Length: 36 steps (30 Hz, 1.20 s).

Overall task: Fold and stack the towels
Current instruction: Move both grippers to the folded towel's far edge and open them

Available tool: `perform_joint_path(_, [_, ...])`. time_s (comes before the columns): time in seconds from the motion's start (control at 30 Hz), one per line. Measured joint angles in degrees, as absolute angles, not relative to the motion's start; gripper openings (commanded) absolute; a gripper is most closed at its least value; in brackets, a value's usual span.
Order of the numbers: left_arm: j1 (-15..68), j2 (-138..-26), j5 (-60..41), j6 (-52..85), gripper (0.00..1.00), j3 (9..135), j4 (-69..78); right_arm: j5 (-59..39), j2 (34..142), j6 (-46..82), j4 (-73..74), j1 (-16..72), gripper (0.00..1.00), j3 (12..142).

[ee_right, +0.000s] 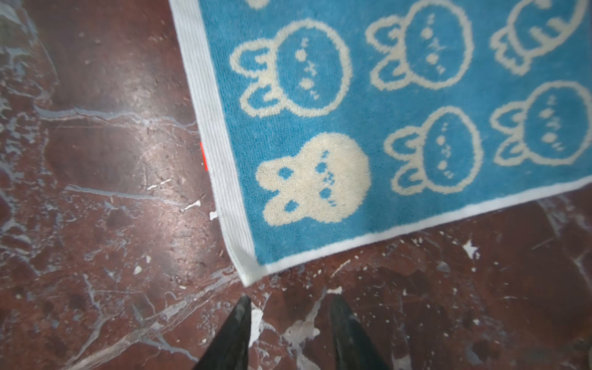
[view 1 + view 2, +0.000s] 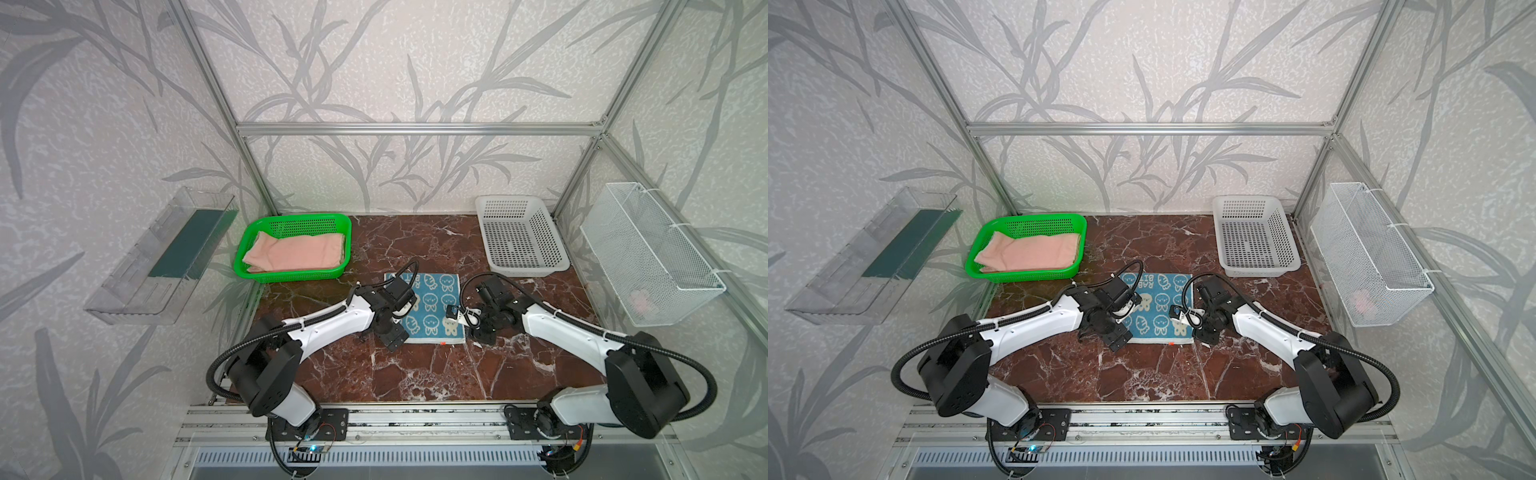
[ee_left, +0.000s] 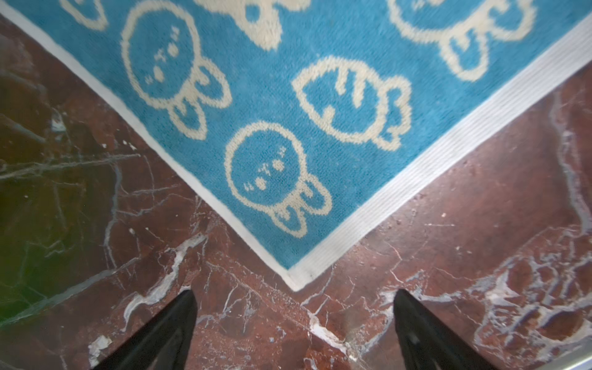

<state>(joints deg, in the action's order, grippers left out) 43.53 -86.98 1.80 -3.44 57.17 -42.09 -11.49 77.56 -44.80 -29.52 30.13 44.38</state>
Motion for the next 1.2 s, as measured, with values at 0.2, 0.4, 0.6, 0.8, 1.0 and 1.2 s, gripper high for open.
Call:
perform_joint_path(0.2, [43.8, -80.6, 6.4, -2.0, 0.99, 57.2, -39.7, -12.0, 68.4, -43.8, -29.5, 30.3, 0.51, 45.3])
perform_joint_path(0.4, [42.1, -81.3, 15.3, 1.2, 0.99, 58.4, -35.1, -10.6, 67.4, -42.7, -24.1, 30.3, 0.55, 45.3])
perform_joint_path(0.6, [35.0, -90.6, 13.1, -0.7, 0.95, 68.3, -34.8, -9.8, 78.0, -43.2, -25.0, 28.6, 0.55, 51.8])
perform_joint_path(0.8, [27.3, -101.3, 4.9, -4.6, 0.87, 81.7, -38.2, -8.8, 90.4, -42.9, -29.0, 25.7, 0.53, 66.1])
perform_joint_path(1.0, [24.0, -115.1, 1.3, -7.4, 0.76, 98.1, -46.6, -9.3, 102.8, -41.6, -32.0, 21.3, 0.52, 77.8])
perform_joint_path(1.2, [22.4, -125.1, -1.0, -8.6, 0.75, 106.7, -52.8, -10.1, 111.0, -40.8, -34.2, 18.0, 0.51, 84.3])
